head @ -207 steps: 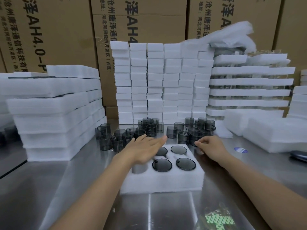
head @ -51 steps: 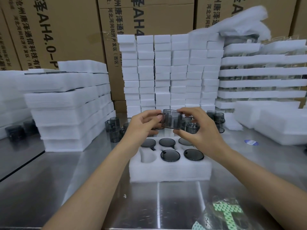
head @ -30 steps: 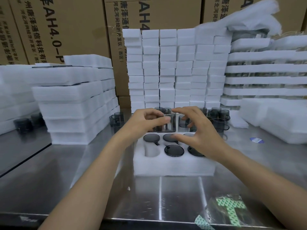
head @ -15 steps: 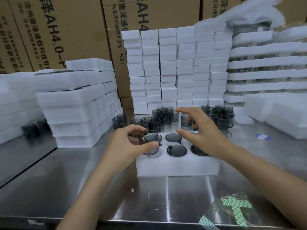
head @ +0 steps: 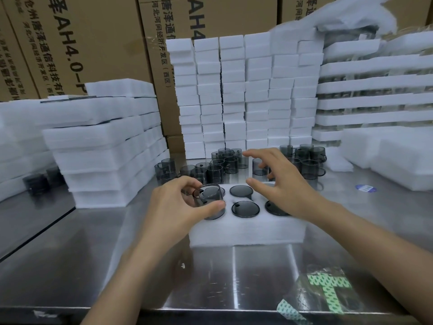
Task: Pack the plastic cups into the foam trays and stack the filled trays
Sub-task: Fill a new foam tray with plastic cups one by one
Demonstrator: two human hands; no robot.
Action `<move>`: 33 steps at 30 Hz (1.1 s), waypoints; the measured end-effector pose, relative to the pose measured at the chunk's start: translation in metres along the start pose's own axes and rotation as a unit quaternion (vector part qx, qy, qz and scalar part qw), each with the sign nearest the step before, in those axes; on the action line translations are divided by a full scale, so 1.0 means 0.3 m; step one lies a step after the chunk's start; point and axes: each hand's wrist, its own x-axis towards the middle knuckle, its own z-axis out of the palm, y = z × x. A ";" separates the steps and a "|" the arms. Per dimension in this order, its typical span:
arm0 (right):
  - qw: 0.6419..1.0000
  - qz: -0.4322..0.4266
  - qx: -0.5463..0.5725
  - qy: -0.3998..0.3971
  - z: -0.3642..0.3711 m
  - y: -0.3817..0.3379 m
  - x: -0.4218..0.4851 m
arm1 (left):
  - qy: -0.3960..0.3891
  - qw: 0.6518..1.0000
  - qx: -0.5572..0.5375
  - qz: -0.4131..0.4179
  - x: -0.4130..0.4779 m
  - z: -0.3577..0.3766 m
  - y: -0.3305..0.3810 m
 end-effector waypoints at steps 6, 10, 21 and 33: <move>1.000 0.005 -0.004 -0.007 -0.006 -0.011 -0.002 | -0.030 0.993 0.108 0.025 -0.011 -0.007 0.023; 1.000 0.009 -0.008 -0.014 -0.007 -0.020 -0.001 | -0.060 0.981 0.182 0.007 -0.003 -0.017 0.059; 1.000 0.015 -0.014 -0.014 -0.014 -0.033 -0.006 | -0.299 0.928 0.221 0.001 0.156 0.053 0.190; 0.999 0.031 -0.001 -0.024 -0.013 -0.039 -0.008 | -0.350 0.907 0.231 0.034 0.098 0.180 0.088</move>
